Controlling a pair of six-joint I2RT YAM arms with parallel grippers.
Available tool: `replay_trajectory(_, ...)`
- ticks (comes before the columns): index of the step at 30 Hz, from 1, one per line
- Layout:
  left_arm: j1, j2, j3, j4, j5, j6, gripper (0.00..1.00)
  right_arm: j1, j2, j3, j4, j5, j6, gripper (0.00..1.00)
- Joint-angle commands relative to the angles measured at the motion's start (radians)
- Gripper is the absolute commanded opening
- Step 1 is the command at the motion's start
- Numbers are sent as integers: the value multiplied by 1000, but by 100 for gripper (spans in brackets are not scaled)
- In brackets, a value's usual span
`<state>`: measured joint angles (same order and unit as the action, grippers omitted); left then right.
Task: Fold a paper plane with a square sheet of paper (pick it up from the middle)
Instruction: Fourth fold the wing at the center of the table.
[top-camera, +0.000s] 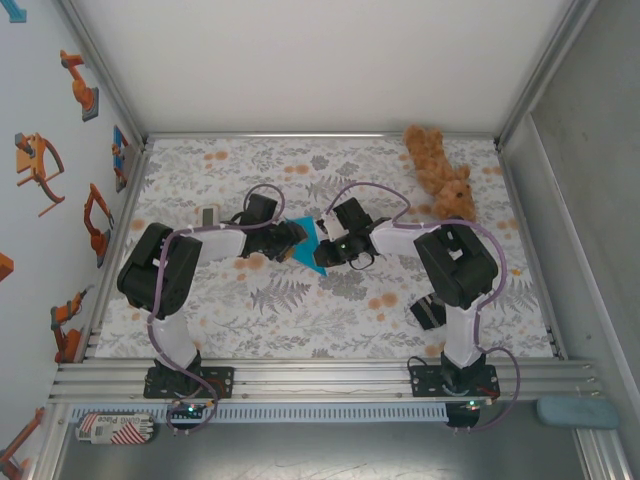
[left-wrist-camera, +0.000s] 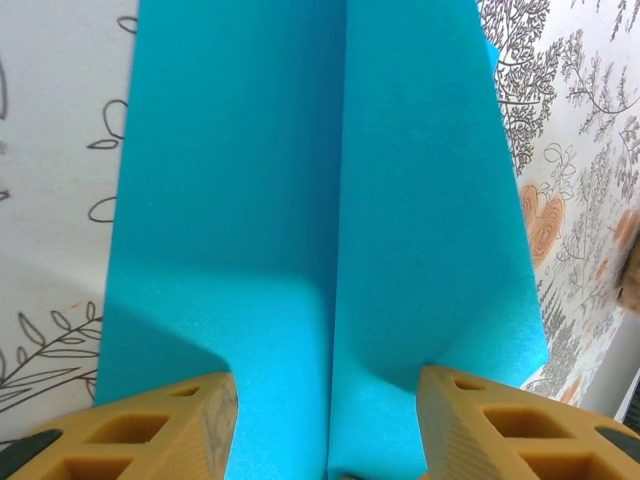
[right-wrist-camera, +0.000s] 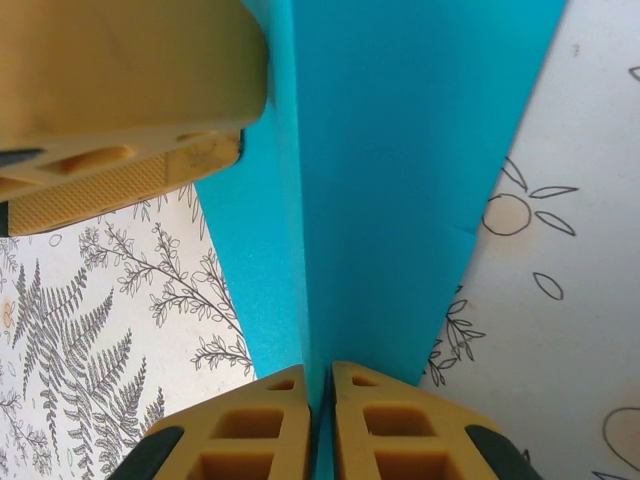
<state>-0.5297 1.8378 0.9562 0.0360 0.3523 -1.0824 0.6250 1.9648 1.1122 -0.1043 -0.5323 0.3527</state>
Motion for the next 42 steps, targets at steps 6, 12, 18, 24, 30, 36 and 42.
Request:
replay_trajectory(6,-5,47,11,-196,-47,39,56,-33,13,-35,-10,-51,31,7)
replay_trajectory(12,-3,-16,124,-182,-13,98,60,-66,34,-58,30,-130,74,6)
replay_trajectory(18,-2,-92,141,-108,-5,138,61,-80,43,-59,38,-163,95,6)
replay_trajectory(24,-3,-117,36,56,40,141,44,-90,58,-56,46,-202,119,6)
replay_trajectory(30,-6,-77,-56,264,119,99,28,-100,68,-58,55,-222,135,6)
replay_trajectory(36,-8,-17,-63,319,159,85,21,-102,75,-57,56,-227,136,6)
replay_trajectory(42,-13,37,-32,351,191,70,18,-103,80,-59,54,-221,131,6)
